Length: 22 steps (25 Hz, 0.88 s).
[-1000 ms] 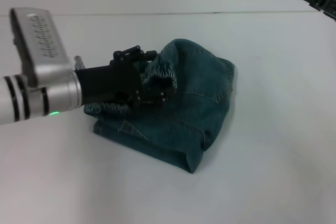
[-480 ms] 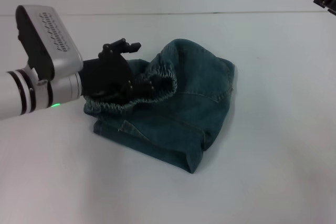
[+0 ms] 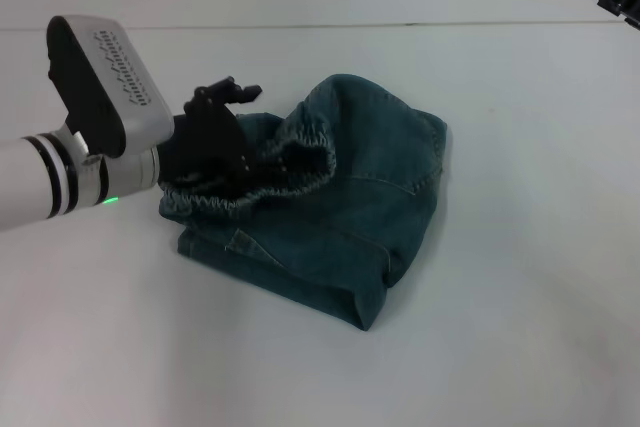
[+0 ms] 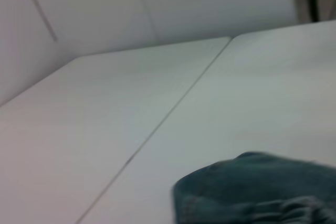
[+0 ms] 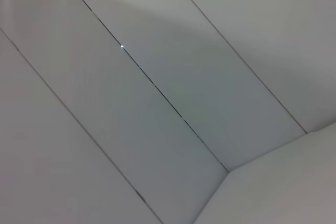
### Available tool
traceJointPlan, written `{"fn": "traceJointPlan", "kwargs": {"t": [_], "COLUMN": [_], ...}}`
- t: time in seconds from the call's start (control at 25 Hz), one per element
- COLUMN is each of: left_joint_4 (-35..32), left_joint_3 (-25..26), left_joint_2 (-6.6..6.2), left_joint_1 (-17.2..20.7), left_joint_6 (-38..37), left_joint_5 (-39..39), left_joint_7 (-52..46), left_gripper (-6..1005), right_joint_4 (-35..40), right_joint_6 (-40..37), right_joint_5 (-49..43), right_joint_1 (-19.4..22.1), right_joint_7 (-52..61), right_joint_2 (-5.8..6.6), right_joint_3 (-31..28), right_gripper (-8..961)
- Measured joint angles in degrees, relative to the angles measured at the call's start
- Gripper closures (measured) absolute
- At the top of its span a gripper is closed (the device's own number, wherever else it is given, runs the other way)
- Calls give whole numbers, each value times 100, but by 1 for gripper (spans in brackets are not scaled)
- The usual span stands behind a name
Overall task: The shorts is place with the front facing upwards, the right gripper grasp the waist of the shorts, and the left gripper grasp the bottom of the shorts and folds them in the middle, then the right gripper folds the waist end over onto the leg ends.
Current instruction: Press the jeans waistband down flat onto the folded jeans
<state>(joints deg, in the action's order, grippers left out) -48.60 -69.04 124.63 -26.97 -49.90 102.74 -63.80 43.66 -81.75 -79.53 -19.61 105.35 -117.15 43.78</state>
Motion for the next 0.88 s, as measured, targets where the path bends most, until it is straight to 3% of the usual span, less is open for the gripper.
{"fn": "traceJointPlan", "kwargs": {"t": [0.88], "left_joint_4": [389], "left_joint_3": [-203], "left_joint_2": [-68], "left_joint_1": [-629], "left_joint_6": [2097], "left_joint_5": [-194], "left_joint_7": [-55], "left_gripper": [98], "right_joint_4": [-42], "right_joint_6": [-205], "right_joint_5": [-1], "right_joint_1": [103], "right_joint_7": [118], "right_joint_2": [-18], "right_joint_3": [-94], "right_gripper": [72]}}
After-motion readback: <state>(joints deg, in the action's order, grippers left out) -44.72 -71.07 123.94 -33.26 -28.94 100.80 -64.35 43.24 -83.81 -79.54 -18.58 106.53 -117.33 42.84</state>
